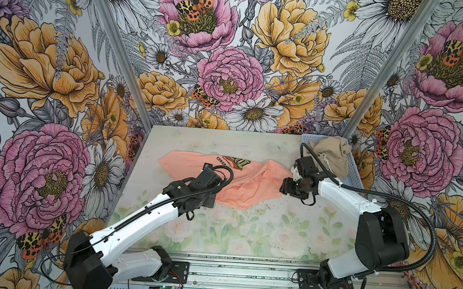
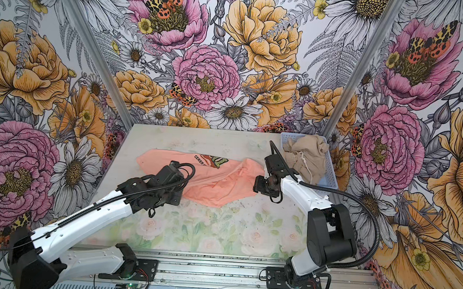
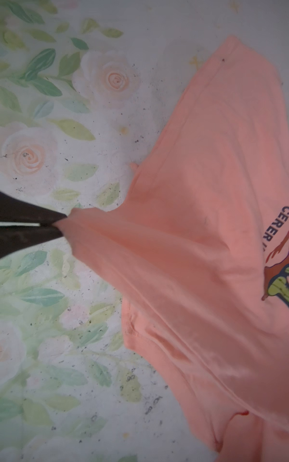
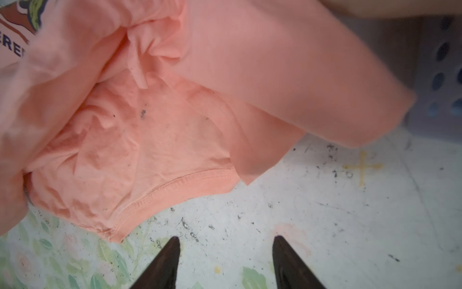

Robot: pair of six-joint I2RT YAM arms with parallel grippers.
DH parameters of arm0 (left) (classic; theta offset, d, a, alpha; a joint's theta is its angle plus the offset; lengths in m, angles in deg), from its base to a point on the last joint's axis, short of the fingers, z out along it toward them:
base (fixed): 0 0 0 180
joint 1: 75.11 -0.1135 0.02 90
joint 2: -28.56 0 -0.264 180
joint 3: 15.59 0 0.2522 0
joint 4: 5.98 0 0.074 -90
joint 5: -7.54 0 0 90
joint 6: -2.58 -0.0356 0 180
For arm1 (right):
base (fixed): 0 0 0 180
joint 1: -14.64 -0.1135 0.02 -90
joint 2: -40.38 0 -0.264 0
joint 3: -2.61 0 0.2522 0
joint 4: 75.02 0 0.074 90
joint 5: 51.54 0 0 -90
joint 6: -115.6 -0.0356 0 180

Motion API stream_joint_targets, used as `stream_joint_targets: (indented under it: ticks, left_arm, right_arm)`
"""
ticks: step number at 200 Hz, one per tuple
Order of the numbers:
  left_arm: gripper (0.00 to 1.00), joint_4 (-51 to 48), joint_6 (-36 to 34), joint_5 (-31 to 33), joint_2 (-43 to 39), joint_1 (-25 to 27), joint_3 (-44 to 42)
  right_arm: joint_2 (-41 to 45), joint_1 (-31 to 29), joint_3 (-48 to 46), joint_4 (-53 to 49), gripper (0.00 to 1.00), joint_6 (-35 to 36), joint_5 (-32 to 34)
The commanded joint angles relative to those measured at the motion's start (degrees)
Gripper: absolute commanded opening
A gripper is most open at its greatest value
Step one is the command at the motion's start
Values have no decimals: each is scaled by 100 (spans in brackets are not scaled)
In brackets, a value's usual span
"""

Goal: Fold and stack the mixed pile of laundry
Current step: 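Grasp the pink T-shirt hem corners with the left and right grippers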

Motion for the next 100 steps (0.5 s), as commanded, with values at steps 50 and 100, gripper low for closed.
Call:
stream_joint_targets:
  ticks: [50, 100]
  left_arm:
    - [0, -252, -206, 140, -62, -200, -42]
    - [0, -248, -160, 134, -201, -245, -80]
  right_arm:
    - [-333, 78, -670, 1472, 61, -1201, 60]
    - [-384, 140, -919, 2153, 47, -1813, 300]
